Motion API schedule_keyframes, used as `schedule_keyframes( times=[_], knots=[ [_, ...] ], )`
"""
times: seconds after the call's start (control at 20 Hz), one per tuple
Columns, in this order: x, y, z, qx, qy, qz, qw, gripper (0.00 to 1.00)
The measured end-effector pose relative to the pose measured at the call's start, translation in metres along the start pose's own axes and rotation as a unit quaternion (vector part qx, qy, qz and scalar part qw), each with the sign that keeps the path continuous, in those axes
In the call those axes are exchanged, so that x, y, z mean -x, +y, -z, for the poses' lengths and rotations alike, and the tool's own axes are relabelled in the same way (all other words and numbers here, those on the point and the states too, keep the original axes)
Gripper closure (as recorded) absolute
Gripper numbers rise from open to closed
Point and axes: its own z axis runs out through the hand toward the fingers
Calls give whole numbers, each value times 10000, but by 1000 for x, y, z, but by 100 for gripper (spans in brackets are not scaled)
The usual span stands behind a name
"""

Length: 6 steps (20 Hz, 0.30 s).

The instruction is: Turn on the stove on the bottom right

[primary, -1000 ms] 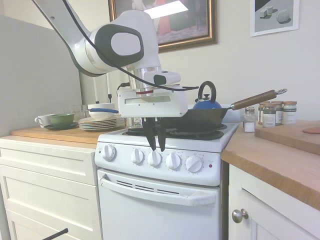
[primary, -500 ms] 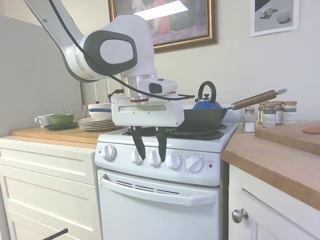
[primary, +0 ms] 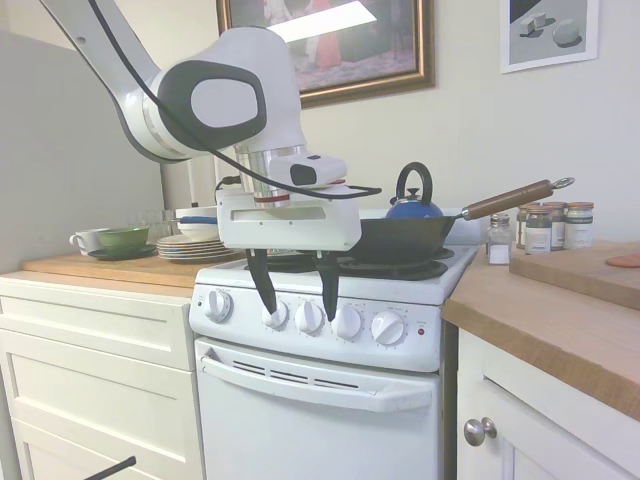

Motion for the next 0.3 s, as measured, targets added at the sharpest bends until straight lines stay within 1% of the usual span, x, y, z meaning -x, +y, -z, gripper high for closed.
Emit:
schedule_keyframes(
  times=[0.3],
  knots=[
    [4,-9,6,-13,14,-1,10000,0]
  ],
)
